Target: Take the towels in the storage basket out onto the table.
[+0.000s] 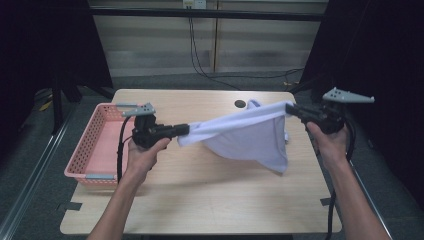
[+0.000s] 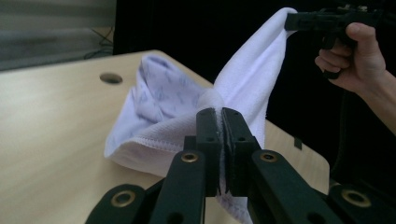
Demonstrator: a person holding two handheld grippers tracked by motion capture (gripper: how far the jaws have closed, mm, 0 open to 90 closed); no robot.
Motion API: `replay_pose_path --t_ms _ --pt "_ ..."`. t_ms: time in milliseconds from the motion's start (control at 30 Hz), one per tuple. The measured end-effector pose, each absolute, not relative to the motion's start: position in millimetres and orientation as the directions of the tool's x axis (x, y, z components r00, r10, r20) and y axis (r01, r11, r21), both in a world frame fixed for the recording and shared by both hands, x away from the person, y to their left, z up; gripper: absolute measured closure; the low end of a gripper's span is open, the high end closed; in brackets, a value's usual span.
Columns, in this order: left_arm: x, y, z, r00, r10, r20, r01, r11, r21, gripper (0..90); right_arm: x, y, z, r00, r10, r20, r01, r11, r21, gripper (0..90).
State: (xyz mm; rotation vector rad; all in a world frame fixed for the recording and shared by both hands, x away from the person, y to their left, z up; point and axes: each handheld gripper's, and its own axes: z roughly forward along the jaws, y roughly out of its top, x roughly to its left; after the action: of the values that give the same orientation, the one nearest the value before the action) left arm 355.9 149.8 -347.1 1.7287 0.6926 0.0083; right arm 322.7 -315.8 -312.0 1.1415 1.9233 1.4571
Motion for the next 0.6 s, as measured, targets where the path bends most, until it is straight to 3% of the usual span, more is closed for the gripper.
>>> replay_pose_path --t_ms 233,267,400,500,600 --pt "367.9 148.4 -293.1 0.836 0.462 -0.296 0.375 -0.087 0.923 86.7 348.0 -318.3 -266.9 -0.517 0.847 0.119 0.275 0.033 0.961 85.7" --pt "365.3 149.5 -271.8 0.840 0.473 -0.266 0.344 -0.085 0.935 87.0 351.8 -317.4 -246.1 -0.505 0.857 0.102 0.255 0.035 0.966 85.8" --pt "352.2 157.5 -232.8 0.858 0.469 -0.210 0.277 -0.077 0.958 87.0 339.9 -315.7 -209.0 -0.528 0.846 0.081 0.170 0.012 0.985 86.0" --pt "342.1 160.8 -226.0 0.862 0.469 -0.192 0.263 -0.091 0.960 87.0 322.1 -311.3 -205.2 -0.546 0.836 0.055 0.151 0.034 0.988 86.2" --pt "322.2 166.0 -254.1 0.864 0.450 -0.225 0.304 -0.112 0.946 87.0 303.0 -312.4 -228.2 -0.572 0.817 0.069 0.175 0.039 0.984 86.4"
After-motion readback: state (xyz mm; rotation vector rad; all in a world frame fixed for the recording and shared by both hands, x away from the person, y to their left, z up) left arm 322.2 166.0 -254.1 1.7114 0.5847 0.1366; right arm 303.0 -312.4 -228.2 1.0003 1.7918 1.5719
